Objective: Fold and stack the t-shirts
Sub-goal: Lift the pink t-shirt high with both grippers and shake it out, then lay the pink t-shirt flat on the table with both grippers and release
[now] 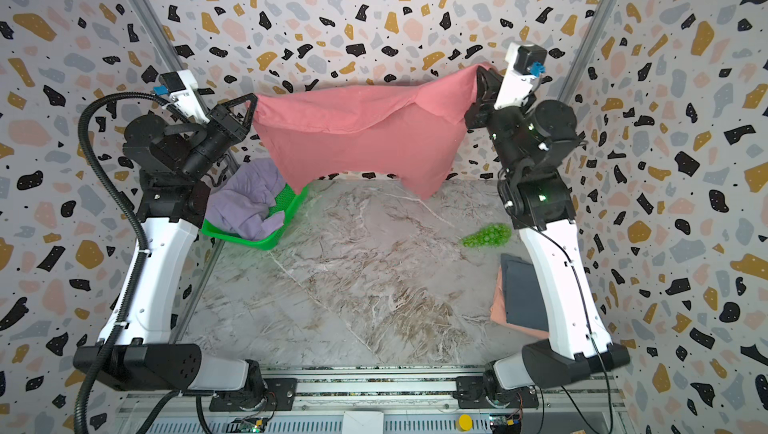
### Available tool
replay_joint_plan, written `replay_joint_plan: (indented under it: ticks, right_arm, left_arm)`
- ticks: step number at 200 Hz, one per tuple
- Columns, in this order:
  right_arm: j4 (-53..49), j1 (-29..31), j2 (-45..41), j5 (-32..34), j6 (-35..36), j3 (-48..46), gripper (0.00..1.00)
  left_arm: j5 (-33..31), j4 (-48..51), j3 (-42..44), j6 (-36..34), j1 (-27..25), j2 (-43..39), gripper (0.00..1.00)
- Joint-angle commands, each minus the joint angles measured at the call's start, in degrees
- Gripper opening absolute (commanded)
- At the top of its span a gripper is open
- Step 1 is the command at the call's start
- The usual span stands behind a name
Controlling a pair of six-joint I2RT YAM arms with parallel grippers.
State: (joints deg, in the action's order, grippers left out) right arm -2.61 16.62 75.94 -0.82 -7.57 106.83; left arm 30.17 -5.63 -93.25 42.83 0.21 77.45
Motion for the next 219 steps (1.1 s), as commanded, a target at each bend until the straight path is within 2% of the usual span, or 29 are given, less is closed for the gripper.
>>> replay_joint_plan:
  ticks: [1,44,59,77,96,126,150,179,198,219]
  right_arm:
    - [-1.58,-0.02,-7.72,0.73,-7.06,-15.87,0.00]
    - [-14.60,0.08,-21.10,-1.42,-22.86,-46.41,0.00]
    - [-18.36,0.25,-25.03,-1.72,-27.26,-53.89,0.00]
    - [-23.86,0.25,-26.39,-2.04,-29.12,-59.13,0.00]
    - [-28.72,0.33,-23.77,-4.77,-28.44,-63.64,0.00]
    - [-28.63,0.68,-20.08,-10.16,-27.73,-69.84,0.00]
    - [-30.61,0.80,-19.88,-9.46,-28.35,-71.73,0.00]
    - [-35.39,0.94,-20.13,-8.39,-28.98,-70.68,0.00]
    - [-38.23,1.11,-20.22,-10.17,-29.76,-68.36,0.00]
    - [-42.21,1.72,-19.78,-12.52,-30.19,-64.72,0.00]
  left_arm:
    - [0.85,3.61,12.04,-1.55,-0.30,-4.47,0.00]
    - [0.92,13.11,40.08,-6.26,-0.80,-13.62,0.00]
    - [1.57,14.37,49.61,-7.90,-1.66,-14.89,0.00]
    - [0.17,16.64,59.01,-10.54,-1.97,-15.23,0.00]
    - [-2.21,17.94,65.39,-12.05,-1.97,-14.28,0.00]
    - [-8.25,18.97,68.20,-10.59,-1.96,-11.57,0.00]
    - [-13.29,23.28,66.47,-10.90,-1.97,-9.15,0.00]
    - [-22.75,29.64,64.04,-8.95,-1.97,-10.20,0.00]
    - [-29.36,33.15,62.14,-6.84,-1.91,-13.56,0.00]
    - [-32.26,34.36,61.31,-5.23,-1.88,-16.30,0.00]
